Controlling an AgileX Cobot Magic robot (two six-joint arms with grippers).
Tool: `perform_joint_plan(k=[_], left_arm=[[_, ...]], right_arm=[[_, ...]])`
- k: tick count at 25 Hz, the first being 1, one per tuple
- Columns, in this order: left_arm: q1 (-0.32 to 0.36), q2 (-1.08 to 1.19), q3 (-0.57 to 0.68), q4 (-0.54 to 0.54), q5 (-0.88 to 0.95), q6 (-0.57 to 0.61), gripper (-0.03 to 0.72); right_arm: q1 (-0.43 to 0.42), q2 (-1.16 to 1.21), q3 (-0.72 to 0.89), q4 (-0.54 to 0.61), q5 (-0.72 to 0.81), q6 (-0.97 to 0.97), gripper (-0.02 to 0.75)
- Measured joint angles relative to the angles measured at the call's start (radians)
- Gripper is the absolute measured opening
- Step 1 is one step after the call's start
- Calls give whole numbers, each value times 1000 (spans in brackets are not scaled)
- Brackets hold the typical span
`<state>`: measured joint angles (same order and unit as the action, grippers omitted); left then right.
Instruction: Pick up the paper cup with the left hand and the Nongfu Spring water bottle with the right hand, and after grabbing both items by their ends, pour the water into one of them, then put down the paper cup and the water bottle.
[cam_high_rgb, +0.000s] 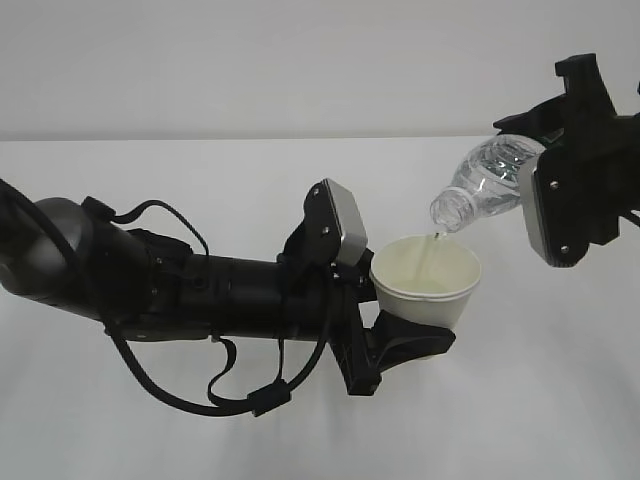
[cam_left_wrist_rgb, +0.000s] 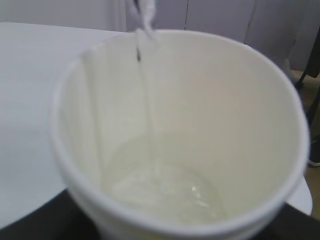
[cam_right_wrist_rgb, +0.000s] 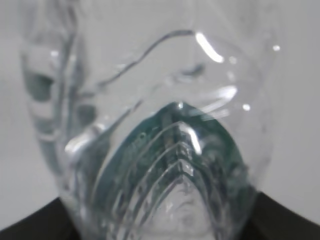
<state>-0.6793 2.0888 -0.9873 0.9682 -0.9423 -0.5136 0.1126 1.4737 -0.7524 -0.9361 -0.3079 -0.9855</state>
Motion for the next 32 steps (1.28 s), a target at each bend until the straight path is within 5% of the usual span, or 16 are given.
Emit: perform_joint_plan(k=[32], left_arm=[[0, 0, 0, -28, 16, 0, 454]], right_arm=[[0, 0, 0, 0, 4, -2, 410]])
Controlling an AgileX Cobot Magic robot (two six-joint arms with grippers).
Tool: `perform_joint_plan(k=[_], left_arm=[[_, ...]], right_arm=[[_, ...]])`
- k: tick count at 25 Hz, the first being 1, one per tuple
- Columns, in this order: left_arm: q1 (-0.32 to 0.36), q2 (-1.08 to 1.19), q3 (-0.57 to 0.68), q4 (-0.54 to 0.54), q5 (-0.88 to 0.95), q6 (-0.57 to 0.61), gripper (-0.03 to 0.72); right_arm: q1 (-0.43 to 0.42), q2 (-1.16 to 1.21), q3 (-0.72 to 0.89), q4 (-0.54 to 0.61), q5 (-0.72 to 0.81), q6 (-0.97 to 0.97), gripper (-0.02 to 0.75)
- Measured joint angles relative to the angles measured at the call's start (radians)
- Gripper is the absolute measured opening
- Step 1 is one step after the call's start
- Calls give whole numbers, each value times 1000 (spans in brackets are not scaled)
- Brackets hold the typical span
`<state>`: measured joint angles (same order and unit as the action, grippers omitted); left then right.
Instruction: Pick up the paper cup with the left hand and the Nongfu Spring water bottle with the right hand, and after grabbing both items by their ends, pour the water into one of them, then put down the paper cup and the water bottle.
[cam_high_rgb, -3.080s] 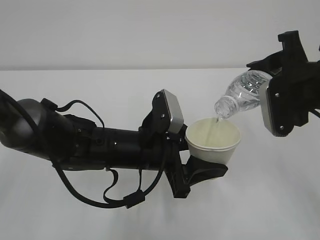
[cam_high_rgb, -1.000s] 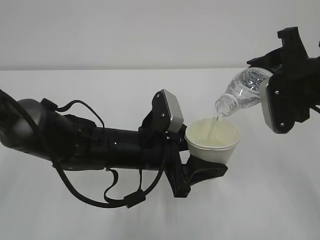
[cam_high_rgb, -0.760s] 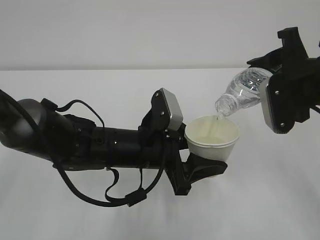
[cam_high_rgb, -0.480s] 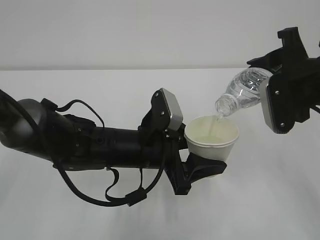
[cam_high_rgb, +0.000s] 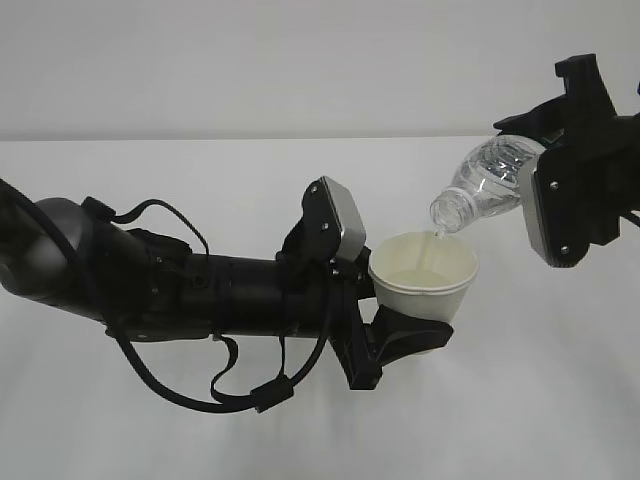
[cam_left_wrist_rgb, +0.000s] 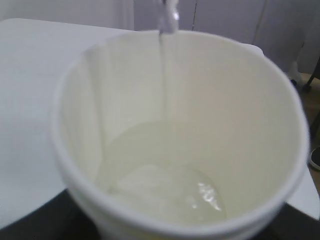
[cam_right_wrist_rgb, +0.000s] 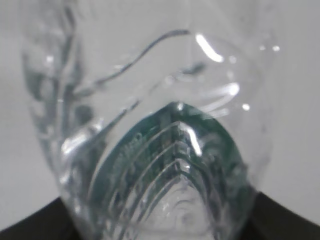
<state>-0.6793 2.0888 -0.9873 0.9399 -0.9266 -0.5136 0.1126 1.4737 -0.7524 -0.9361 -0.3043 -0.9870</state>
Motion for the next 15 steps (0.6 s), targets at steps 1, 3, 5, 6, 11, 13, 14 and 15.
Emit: perform_joint_plan(k=[1, 3, 5, 6, 11, 13, 14, 15], left_arm=[[0, 0, 0, 0, 0, 0, 454], [0, 0, 0, 0, 0, 0, 454], [0, 0, 0, 0, 0, 0, 454], [0, 0, 0, 0, 0, 0, 454], [0, 0, 0, -2, 0, 0, 454], [0, 0, 0, -2, 2, 0, 454], [0, 0, 0, -2, 2, 0, 454], [0, 0, 0, -2, 3, 0, 454]], right_arm=[[0, 0, 0, 0, 0, 0, 410], [0, 0, 0, -1, 0, 0, 410], [0, 0, -1, -5, 0, 0, 410], [0, 0, -1, -5, 0, 0, 410], [0, 0, -4, -10, 0, 0, 410], [0, 0, -9, -12, 0, 0, 410], [0, 0, -11, -12, 0, 0, 410], [0, 0, -13, -12, 0, 0, 410]])
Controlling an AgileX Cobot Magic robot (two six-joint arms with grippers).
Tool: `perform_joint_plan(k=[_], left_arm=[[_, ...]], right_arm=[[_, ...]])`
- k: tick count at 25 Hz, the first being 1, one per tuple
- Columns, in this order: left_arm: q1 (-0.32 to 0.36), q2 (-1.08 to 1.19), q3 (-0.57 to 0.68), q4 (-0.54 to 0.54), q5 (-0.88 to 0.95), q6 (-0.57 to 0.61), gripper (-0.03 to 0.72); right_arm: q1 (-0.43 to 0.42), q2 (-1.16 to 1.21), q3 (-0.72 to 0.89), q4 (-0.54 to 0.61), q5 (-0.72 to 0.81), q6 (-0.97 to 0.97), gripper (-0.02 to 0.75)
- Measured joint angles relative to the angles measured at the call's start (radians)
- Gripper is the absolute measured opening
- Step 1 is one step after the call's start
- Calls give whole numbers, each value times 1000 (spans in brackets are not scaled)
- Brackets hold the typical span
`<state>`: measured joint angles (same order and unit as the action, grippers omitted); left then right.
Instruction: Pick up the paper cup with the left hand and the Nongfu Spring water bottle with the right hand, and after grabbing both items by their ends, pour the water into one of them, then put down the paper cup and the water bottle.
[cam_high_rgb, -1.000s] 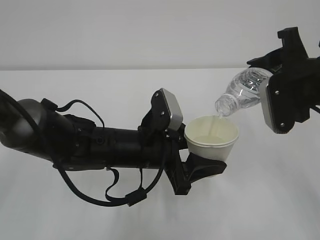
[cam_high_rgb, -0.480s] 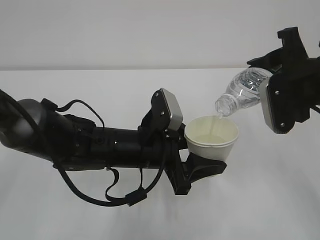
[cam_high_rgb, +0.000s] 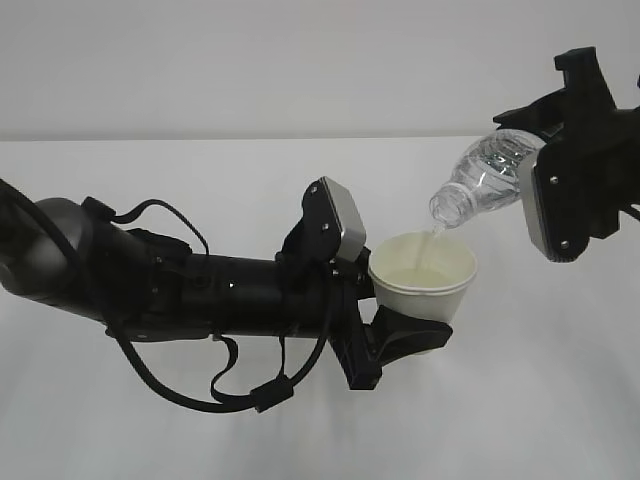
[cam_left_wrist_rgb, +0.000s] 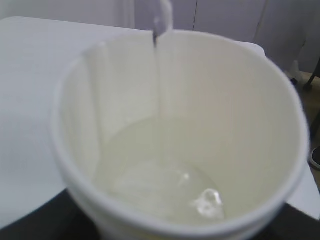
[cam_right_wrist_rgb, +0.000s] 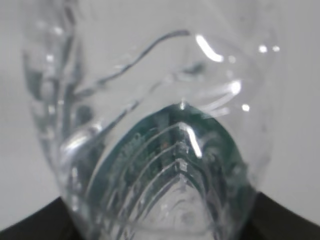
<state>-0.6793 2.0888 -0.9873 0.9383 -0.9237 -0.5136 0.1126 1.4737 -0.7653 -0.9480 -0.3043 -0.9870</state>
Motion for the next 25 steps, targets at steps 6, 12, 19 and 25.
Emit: perform_joint_plan(k=[6, 12, 19, 25], left_arm=[[0, 0, 0, 0, 4, 0, 454], [0, 0, 0, 0, 4, 0, 454], [0, 0, 0, 0, 4, 0, 454], [0, 0, 0, 0, 4, 0, 454]], right_arm=[[0, 0, 0, 0, 0, 0, 409], [0, 0, 0, -2, 0, 0, 408], [0, 0, 0, -2, 0, 0, 407], [0, 0, 0, -2, 0, 0, 407]])
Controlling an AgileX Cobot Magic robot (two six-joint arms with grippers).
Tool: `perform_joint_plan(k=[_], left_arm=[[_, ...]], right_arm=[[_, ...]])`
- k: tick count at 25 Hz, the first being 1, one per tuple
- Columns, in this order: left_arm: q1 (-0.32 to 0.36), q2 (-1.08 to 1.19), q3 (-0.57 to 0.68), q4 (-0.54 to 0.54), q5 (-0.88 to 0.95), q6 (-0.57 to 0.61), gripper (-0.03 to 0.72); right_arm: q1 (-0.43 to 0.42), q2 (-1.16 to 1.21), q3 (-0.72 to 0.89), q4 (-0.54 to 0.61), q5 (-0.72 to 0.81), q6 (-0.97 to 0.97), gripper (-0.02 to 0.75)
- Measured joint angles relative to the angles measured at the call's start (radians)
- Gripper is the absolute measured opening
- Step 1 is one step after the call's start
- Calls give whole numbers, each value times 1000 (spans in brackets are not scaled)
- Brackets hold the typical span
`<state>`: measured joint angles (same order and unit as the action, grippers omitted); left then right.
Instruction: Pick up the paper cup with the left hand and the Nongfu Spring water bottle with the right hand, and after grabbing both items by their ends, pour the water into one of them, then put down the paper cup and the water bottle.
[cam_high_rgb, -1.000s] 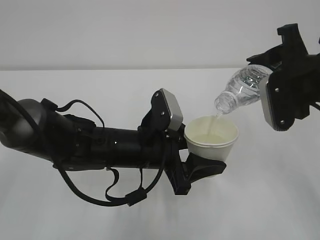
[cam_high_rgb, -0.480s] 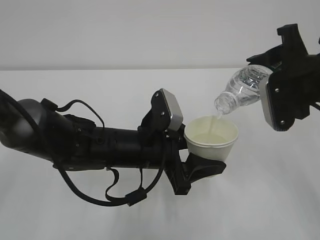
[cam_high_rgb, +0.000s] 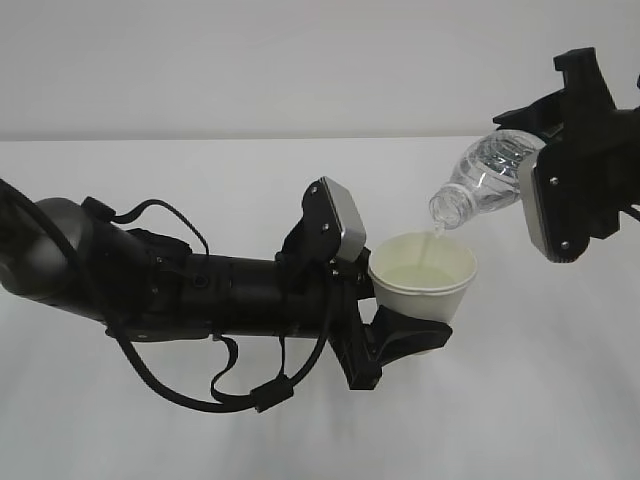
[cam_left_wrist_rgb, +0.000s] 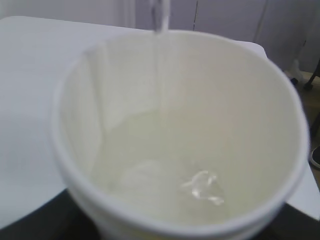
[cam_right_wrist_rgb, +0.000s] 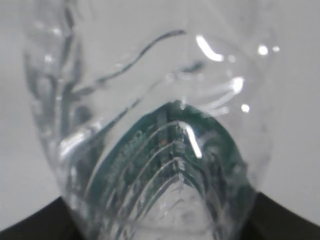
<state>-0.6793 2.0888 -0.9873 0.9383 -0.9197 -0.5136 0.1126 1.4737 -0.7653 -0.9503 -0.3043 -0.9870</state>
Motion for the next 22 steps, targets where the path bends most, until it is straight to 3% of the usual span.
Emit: perform_joint_plan(k=[22], left_arm=[[0, 2, 0, 0, 0, 0, 454]], right_arm=[[2, 0, -7, -5, 4, 0, 405]])
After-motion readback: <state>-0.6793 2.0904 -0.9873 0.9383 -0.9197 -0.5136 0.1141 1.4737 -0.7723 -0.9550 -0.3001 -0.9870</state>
